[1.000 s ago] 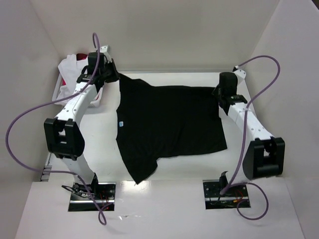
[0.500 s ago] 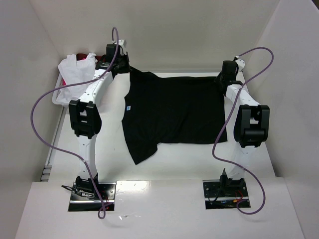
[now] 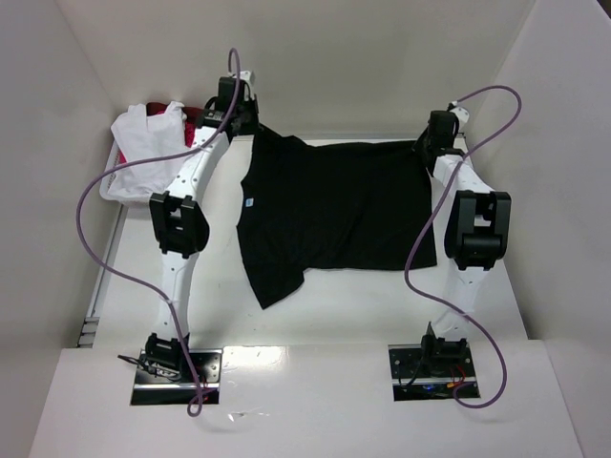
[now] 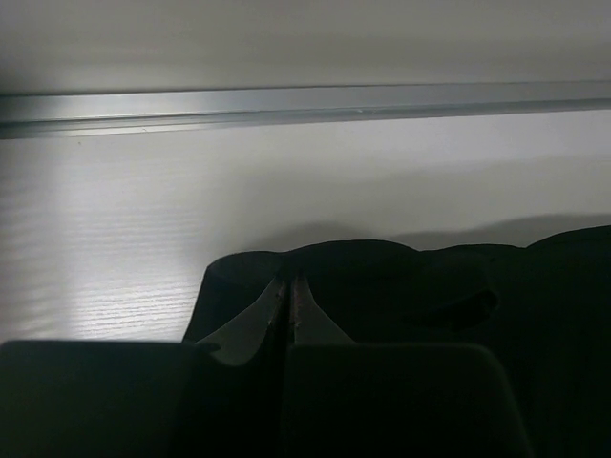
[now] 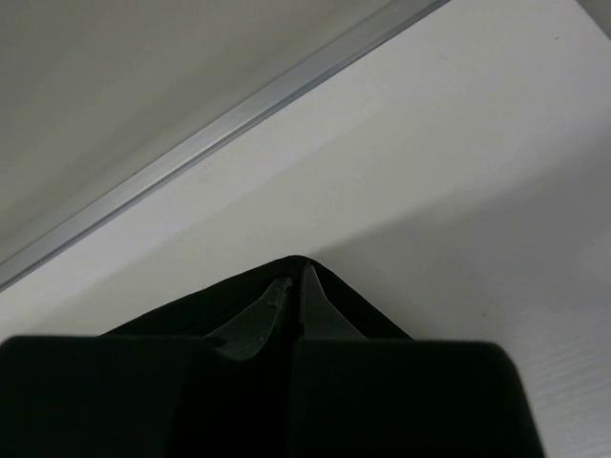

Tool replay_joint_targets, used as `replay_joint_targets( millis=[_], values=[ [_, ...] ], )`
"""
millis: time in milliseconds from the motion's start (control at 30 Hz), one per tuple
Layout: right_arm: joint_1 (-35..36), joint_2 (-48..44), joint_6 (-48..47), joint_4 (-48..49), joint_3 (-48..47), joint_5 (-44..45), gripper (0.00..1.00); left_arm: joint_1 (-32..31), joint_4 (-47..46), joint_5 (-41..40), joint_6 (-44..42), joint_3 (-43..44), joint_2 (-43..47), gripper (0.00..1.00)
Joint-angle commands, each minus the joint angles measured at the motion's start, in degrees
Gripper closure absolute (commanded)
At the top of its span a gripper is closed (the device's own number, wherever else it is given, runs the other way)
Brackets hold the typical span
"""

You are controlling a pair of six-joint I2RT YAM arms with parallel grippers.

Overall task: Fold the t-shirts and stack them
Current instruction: Fold the flattened tshirt in 1/3 of the way

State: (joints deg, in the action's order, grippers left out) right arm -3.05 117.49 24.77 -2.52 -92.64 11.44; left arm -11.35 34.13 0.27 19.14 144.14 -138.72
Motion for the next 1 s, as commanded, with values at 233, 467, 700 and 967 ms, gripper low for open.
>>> replay_joint_targets(
  millis=[233, 467, 700, 967],
  values=[
    [-5.8, -0.8, -0.7, 5.0, 0.4, -2.1, 1.0, -3.4, -6.7, -3.3, 2.4, -22.4, 13.6, 1.0],
    [-5.8, -0.8, -0.7, 5.0, 0.9, -4.0, 1.0, -3.4, -9.7, -2.2, 2.9, -34.0, 21.6, 1.0],
    [-5.8, -1.3, -0.7, 4.5, 5.2, -2.1, 1.0, -3.9, -12.2, 2.5, 4.3, -43.8, 26.3, 1.0],
    [-6.4, -1.3, -0.2, 3.3, 7.8, -1.0, 1.0, -7.3, -12.8, 3.2, 5.5, -49.2, 27.6, 1.0]
  ],
)
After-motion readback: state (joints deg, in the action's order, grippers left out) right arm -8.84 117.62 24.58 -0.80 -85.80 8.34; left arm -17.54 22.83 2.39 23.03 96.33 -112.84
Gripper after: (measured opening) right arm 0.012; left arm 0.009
